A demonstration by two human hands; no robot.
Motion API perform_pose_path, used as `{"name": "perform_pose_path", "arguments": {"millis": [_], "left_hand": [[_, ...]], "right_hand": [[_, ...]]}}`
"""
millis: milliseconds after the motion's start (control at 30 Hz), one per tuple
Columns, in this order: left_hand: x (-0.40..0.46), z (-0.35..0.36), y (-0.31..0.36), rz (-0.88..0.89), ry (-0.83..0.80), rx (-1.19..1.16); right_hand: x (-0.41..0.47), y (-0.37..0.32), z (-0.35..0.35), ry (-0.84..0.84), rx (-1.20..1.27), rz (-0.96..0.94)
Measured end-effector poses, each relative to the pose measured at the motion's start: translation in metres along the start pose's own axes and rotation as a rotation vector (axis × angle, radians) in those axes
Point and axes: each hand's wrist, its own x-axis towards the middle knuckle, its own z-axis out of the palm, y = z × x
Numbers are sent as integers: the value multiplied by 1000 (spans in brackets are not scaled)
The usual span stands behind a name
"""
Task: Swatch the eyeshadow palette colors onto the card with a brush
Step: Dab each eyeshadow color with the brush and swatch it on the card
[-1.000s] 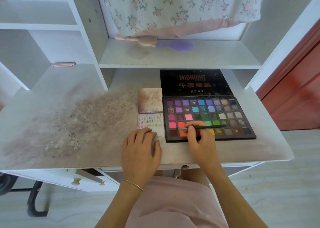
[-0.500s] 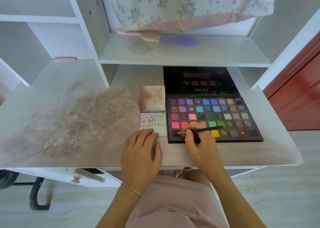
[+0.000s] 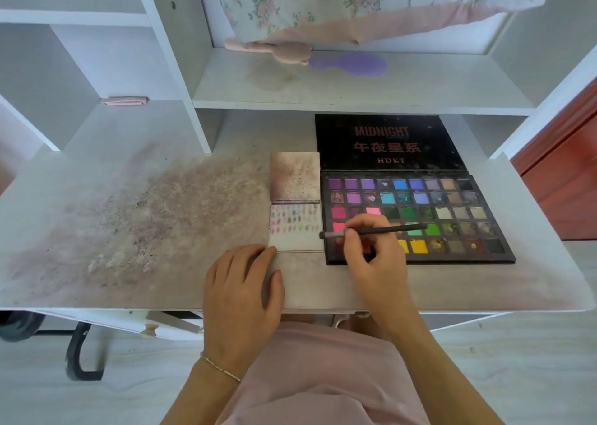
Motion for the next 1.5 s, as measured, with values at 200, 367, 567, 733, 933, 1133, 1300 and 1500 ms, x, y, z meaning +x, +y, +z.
{"name": "perform_pose_path", "arguments": {"millis": [200, 367, 567, 733, 933, 1133, 1300, 1500], "left_hand": [[-2, 5, 0, -32, 71, 34], [-2, 8, 1, -57, 95, 43], [0, 9, 2, -73, 98, 26], [1, 9, 3, -75, 91, 21], [0, 8, 3, -80, 86, 33], [1, 8, 4, -85, 77, 39], [1, 8, 4, -87, 69, 46], [0, 9, 3, -88, 72, 48]], "right_hand": [[5, -8, 34, -115, -59, -15], [7, -6, 41, -167, -157, -12], [6, -7, 41, -186, -185, -3], [6, -7, 41, -212, -197, 26], [6, -8, 40, -223, -213, 16], [6, -8, 40, -229, -206, 14], [7, -9, 40, -227, -213, 14], [7, -9, 40, -232, -207, 2]]}}
